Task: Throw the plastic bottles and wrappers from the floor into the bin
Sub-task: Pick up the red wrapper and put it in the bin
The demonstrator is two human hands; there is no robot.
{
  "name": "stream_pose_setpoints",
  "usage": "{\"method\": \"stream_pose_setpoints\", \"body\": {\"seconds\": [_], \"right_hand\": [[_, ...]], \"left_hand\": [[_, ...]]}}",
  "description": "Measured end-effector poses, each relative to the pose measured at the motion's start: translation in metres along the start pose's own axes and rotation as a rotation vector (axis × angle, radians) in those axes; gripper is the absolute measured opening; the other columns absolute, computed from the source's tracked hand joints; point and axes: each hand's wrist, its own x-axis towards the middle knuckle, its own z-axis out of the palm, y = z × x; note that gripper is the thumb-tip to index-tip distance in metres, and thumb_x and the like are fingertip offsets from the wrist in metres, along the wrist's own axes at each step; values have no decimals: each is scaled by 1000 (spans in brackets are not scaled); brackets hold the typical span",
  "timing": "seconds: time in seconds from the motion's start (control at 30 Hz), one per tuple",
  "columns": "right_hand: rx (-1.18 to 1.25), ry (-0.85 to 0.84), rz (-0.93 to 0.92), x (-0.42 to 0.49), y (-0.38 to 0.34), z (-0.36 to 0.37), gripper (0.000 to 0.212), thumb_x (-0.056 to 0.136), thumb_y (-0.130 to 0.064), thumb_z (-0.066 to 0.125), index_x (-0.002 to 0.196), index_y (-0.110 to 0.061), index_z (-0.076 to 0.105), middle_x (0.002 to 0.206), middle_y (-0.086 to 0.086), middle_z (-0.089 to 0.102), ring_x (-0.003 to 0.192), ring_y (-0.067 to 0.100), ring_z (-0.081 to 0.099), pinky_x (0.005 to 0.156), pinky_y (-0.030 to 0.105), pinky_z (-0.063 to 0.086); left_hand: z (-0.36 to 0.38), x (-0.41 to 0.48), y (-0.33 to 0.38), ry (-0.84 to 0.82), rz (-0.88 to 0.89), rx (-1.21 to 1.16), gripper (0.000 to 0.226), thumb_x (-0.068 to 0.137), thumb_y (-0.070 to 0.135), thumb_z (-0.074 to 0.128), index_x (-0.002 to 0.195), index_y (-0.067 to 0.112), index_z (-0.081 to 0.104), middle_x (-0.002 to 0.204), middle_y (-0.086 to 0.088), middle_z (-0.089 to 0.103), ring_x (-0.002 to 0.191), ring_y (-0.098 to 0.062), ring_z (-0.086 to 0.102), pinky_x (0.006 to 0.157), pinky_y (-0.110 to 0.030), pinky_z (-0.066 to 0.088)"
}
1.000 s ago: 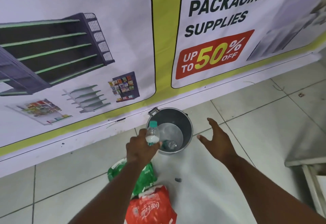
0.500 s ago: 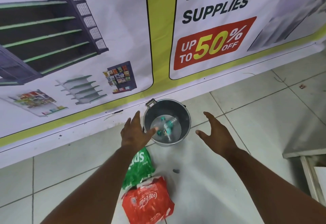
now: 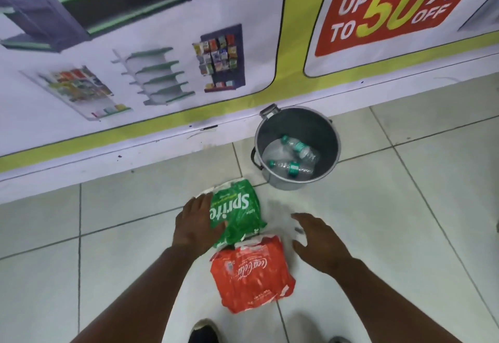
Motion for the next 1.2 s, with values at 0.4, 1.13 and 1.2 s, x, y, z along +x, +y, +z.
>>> {"method": "stream_pose_setpoints", "body": {"seconds": [0.4,1.13,1.2], "right_hand": [[-596,-182,-29,54,4,145,34,70,-25,72,104,-27,70,135,15,54,132,41,40,106,64,31],[-529,484,-37,-35,-120,-244,30,65,-29,63,91,-19,72,112,11,62,110,34,51,88,47,45],[-548,537,-33,-23,-128,-272,29,64,-28,67,91,-17,72,113,12,61,110,35,51,87,48,44]], "left_hand": [[49,6,-32,-81,199,180,81,87,54,51,151,25,9,161,-6,13,147,-28,4,120,-49,12],[-183,-10,98,136,206,41,75,89,52,50,150,24,17,160,-5,20,146,-26,11,117,-47,19],[-196,-4,109,151,224,46,73,89,53,49,150,25,18,160,-4,20,146,-26,12,117,-47,20]]}}
